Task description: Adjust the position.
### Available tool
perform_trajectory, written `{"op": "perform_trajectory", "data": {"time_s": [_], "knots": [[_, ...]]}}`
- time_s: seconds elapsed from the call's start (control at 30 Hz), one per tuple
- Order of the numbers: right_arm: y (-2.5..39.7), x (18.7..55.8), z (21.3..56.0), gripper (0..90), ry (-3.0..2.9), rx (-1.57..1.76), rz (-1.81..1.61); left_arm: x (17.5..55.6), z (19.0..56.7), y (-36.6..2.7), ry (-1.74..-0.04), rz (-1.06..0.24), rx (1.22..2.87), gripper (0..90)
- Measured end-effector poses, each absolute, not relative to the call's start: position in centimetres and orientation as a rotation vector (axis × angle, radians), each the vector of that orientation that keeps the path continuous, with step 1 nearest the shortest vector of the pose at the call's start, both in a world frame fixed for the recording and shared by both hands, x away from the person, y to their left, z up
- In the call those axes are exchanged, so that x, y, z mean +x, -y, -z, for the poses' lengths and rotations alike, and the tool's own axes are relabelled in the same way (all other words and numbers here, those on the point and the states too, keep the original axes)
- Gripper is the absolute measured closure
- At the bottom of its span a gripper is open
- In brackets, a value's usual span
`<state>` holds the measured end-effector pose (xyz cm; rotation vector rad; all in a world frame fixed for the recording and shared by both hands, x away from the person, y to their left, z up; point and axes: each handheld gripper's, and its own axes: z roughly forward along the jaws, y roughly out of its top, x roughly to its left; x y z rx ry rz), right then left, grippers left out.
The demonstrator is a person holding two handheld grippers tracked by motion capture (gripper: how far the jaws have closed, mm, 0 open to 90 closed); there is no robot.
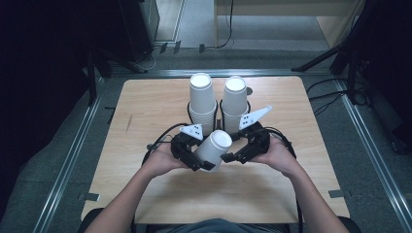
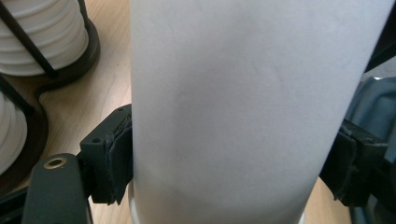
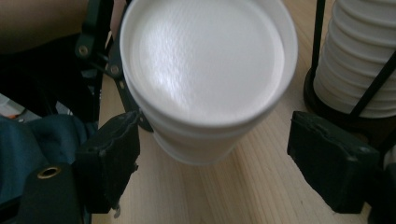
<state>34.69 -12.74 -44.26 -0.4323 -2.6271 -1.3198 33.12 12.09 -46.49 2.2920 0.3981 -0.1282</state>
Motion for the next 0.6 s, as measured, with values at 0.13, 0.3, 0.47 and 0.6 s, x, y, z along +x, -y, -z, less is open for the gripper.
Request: {"op": "perform_trajectory", "data": {"time_s": [0.13,0.3,0.47,0.6], "knots": [[12.8,34.5,44.9,19.8,2.653,-0.409,1.272,33.0,45.9,-12.6,-0.414,0.113,2.323,17.2],[12.6,34.2,45.6,21.1,2.693,-0.379,1.225,33.1,45.4,-13.2,-0.415,0.086,2.363,17.1],[12.6,34.2,46.1,21.2,2.718,-0.374,1.222,33.3,45.2,-13.4,-0.415,0.059,2.421,17.1],[12.3,34.2,46.7,21.6,2.75,-0.358,1.183,33.5,45.2,-13.1,-0.407,0.048,2.465,17.1]]}}
